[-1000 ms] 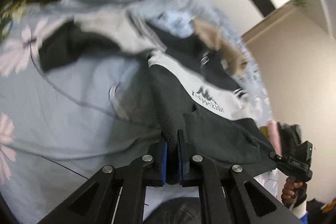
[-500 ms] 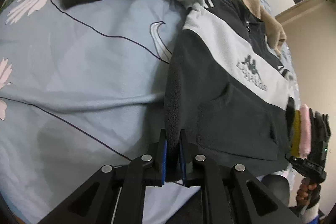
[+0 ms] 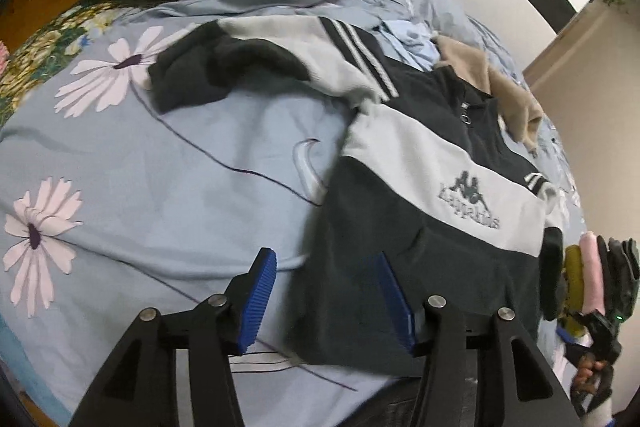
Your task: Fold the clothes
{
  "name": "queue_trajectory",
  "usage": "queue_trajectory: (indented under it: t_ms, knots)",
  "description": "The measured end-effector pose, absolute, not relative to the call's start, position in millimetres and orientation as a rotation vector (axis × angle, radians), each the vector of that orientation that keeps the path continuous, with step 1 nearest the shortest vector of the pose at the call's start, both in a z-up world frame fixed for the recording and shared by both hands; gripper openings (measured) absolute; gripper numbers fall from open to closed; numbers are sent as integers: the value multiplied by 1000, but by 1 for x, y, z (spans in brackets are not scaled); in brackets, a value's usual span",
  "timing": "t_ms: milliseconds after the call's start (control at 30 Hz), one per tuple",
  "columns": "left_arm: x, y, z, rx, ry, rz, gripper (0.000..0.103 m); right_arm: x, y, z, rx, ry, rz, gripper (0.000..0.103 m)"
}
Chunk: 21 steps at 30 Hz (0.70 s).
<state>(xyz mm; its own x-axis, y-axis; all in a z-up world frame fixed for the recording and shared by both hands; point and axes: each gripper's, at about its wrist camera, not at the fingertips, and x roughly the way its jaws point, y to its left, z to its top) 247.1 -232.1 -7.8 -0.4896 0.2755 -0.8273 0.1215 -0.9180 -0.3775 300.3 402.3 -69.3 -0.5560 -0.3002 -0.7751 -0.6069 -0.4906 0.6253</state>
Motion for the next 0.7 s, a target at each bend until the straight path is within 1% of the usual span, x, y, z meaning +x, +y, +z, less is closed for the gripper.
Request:
queue_trajectory:
  t_ms: [67,100,200,300,333,367,400,467,533,700]
  knots:
    - [246,-224,-8,-1541,-593,2548,57,294,397,-86,-1340,1604,2078,55]
    - [246,-220,-8,-1545,-586,2542,57,290,394,-92,-1335,1648,2049,55]
    - [246,-213,-8,-1552,-573,2532,57,289,391,-98,-1318,1712,1993,55]
    - [246,-210,-7,-1557,-560,2531,57,291,391,-94,-1210,1741,1991,53]
    - [247,-210,-6,-1552,-560,2533,57,291,391,-91,-1181,1741,1997,48]
    - [247,-211,-5,-1546,-561,2534,57,292,391,-87,-1152,1742,2002,38]
    - [247,-212,-4,-1542,-563,2536,57,292,392,-83,-1123,1733,2012,34]
    - [247,-213,-3,-1538,-567,2539,57,293,396,-66,-1094,1637,2060,26]
    - [248,-214,-3,-1533,-574,2542,57,293,400,-44,-1090,1494,2123,23]
    - [248,-217,-4,-1524,-592,2540,57,289,407,36,-1087,1010,2381,21]
